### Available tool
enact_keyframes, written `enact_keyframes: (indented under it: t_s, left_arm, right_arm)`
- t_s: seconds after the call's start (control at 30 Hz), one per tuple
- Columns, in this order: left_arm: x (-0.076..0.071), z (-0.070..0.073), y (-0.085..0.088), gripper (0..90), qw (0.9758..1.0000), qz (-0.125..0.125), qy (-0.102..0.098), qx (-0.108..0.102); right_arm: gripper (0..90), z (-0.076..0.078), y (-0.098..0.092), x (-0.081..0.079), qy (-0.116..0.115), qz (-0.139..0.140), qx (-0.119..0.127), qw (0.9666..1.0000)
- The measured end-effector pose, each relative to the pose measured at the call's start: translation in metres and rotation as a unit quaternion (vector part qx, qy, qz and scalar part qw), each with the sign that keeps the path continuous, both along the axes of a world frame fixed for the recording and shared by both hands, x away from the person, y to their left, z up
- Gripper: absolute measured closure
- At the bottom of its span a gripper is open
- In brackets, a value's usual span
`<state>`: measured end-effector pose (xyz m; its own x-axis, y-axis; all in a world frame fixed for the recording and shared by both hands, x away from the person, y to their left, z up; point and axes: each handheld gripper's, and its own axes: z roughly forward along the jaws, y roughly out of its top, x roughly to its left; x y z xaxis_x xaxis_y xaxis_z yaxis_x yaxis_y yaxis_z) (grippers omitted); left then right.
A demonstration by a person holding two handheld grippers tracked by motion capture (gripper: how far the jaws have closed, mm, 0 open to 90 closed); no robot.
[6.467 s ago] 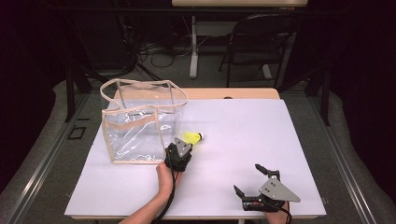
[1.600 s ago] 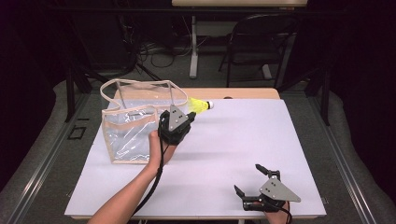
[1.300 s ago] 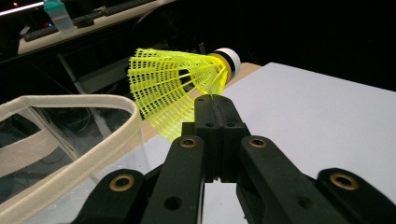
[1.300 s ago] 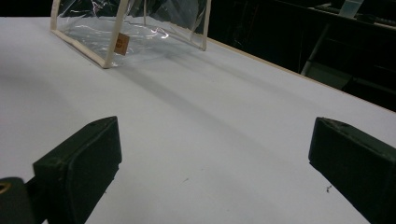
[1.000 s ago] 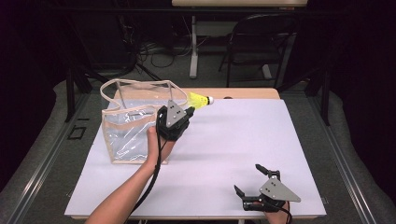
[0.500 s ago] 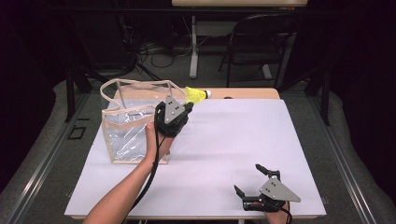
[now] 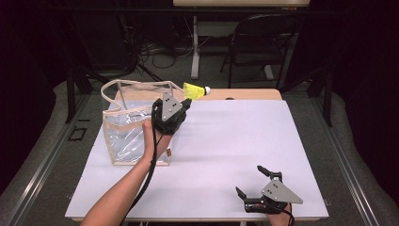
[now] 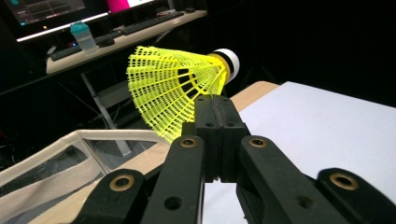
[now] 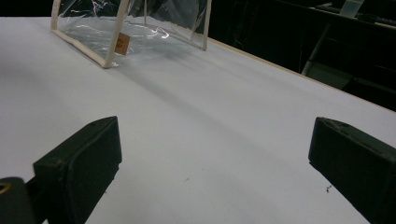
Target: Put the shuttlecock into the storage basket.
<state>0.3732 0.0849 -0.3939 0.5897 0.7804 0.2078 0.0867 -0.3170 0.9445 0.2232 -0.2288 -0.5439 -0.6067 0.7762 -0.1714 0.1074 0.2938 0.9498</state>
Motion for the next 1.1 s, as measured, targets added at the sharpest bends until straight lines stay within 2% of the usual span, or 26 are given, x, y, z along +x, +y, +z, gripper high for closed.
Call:
enact_keyframes:
  t_s: [0.5,1.1]
  left_arm:
    - [0.002,0.014,0.013,90.0,0.9997,0.015,-0.017,-0.007]
    - [0.003,0.021,0.029,90.0,0.9990,0.034,-0.028,-0.011]
  right_arm:
    - [2.0,0.000,0.000,0.000,0.001,0.000,0.001,1.0000]
    - [2.1,0.000,0.000,0.000,0.000,-0.001,0.000,1.0000]
